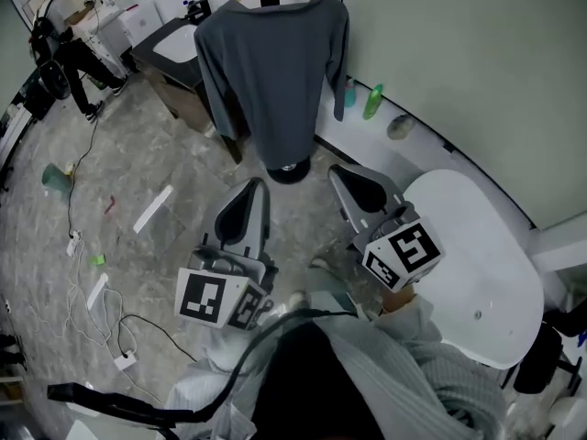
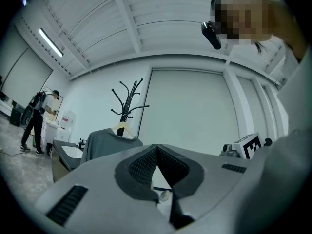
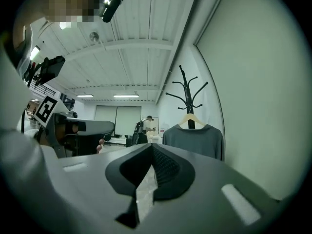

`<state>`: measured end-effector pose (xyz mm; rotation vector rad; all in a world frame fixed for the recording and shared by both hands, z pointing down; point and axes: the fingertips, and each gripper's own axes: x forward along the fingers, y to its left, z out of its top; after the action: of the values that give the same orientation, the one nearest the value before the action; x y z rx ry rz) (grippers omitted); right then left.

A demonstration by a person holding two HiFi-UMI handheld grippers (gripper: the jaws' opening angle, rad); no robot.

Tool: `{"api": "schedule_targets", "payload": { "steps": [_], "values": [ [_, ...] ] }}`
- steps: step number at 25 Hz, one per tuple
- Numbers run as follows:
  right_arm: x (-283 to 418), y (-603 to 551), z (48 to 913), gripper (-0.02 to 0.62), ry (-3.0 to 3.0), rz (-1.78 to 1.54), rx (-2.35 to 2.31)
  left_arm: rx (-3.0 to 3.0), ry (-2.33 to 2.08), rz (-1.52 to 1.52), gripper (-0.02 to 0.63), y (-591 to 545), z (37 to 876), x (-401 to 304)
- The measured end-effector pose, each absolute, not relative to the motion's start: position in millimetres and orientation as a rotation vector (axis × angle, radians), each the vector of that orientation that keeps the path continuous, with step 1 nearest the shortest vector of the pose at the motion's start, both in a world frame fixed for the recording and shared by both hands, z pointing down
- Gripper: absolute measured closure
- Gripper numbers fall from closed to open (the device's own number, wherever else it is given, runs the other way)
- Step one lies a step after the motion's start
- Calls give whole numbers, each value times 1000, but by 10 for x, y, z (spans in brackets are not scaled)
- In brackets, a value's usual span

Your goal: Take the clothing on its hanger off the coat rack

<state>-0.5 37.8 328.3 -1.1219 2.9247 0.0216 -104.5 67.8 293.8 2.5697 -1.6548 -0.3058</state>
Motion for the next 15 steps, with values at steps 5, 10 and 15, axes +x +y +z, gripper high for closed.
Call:
{"api": "schedule_targets", "payload": {
  "steps": [5,10,15],
  "values": [
    [-115,-492,3474,592,2909,15,-1169,2569,-1640,-288,602,-163,3139,-1247],
    [-190,-1600,3383,593,2884,36,-1161,2602,-1684,-269,601,-1202,3022,-1397],
    [-254,-2654,3025,594,2893,94,-1114,2650,-1753,-226,601,-2233,2650,-1507]
  ]
}}
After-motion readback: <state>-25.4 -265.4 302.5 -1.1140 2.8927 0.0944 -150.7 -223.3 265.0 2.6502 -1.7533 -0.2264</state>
